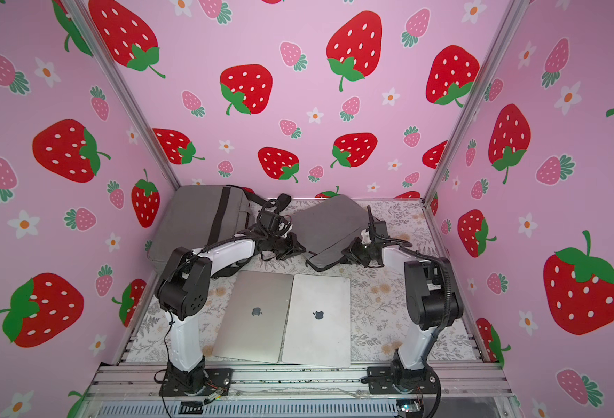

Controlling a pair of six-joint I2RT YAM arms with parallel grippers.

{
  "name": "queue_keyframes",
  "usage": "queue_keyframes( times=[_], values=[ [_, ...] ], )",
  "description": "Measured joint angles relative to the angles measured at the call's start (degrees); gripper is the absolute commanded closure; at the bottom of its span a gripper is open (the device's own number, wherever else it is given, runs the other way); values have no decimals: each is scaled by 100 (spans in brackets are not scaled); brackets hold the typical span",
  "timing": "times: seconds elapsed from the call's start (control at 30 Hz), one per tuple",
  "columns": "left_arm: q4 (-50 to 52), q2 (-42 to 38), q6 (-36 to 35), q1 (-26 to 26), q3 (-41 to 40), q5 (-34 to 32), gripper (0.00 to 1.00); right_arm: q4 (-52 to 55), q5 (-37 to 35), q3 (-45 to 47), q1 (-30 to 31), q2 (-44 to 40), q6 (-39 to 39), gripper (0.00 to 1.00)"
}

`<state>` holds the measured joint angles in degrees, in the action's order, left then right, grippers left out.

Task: Open the zippered laptop bag and take out the laptop
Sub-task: Adjust the zippered laptop bag at the center of the board.

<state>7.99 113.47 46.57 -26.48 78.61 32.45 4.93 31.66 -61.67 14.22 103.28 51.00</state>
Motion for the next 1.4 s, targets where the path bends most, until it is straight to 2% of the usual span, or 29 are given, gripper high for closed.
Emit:
queue_keyframes(
  times=[0.23, 0.53, 0.73, 0.87, 1.03, 1.27, 1.4],
  values=[
    [-514, -376, 389, -214, -728, -341, 97, 553, 197, -623, 0, 428, -503, 78],
    [-1141, -861, 1123, -621, -1547, -807, 95, 673, 299, -699, 39, 658, -800, 73],
    [-1781, -896, 1856, -837, -1926, -1060, 96, 675, 197, -778, 52, 754, -1025, 53],
    [-2214, -894, 2315, -992, -2079, -1207, 96, 796, -44, -826, 74, 671, -1248, 46],
    [-2603, -835, 2741, -1128, -2184, -1209, 97, 1091, -608, -796, 105, 129, -1598, 39],
    [-2702, -809, 2898, -1174, -2186, -1231, 97, 1147, -1346, -273, 168, -1270, -1985, 38],
    [-2704, -798, 2951, -1178, -2184, -1244, 97, 1150, -1471, 149, 275, -1801, -2142, 40]
  ],
)
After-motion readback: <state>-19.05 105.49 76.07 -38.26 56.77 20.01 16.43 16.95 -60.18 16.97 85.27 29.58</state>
